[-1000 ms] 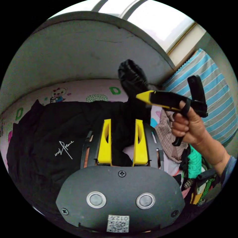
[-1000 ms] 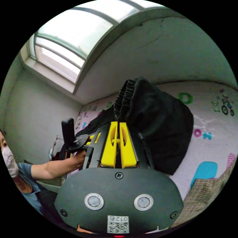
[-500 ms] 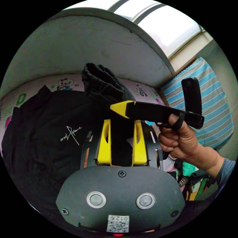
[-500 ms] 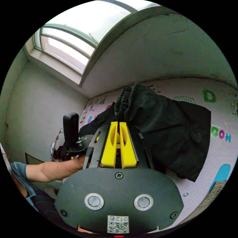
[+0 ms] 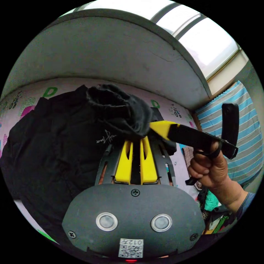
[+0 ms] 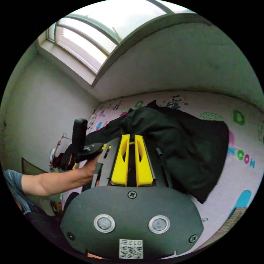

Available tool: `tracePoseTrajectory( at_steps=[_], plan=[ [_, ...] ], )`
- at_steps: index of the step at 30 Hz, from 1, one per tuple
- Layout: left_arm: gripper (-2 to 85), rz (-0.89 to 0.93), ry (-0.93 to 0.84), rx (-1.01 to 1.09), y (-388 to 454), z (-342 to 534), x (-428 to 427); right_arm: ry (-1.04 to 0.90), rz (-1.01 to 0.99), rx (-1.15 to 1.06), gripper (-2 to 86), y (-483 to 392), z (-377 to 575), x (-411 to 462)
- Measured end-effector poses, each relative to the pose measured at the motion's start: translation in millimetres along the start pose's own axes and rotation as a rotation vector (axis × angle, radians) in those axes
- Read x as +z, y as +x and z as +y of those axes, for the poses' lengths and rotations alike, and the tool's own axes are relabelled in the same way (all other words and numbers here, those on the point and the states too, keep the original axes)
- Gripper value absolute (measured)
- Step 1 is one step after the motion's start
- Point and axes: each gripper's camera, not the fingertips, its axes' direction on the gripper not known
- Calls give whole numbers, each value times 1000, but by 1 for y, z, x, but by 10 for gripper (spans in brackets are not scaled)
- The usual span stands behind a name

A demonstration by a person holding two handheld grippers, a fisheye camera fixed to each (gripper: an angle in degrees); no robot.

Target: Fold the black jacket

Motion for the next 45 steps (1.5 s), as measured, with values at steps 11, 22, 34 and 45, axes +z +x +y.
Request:
tracePoseTrajectory(
  at_steps=[11,22,34,45],
  plan=[
    [76,-180,140,-48,-93,32,-106,-195,344,13,109,-17,8,23],
    [89,-215,-45,-161,-151,105,-85,-475,580,-140,121,-95,-79,107],
    [113,270,162,-686,-264,204,-113,-588,471,-80,123,-131,-160,115],
    [95,91,59,-577,-238,133,-97,-543,465,-114,100,-185,-252,106]
  ],
)
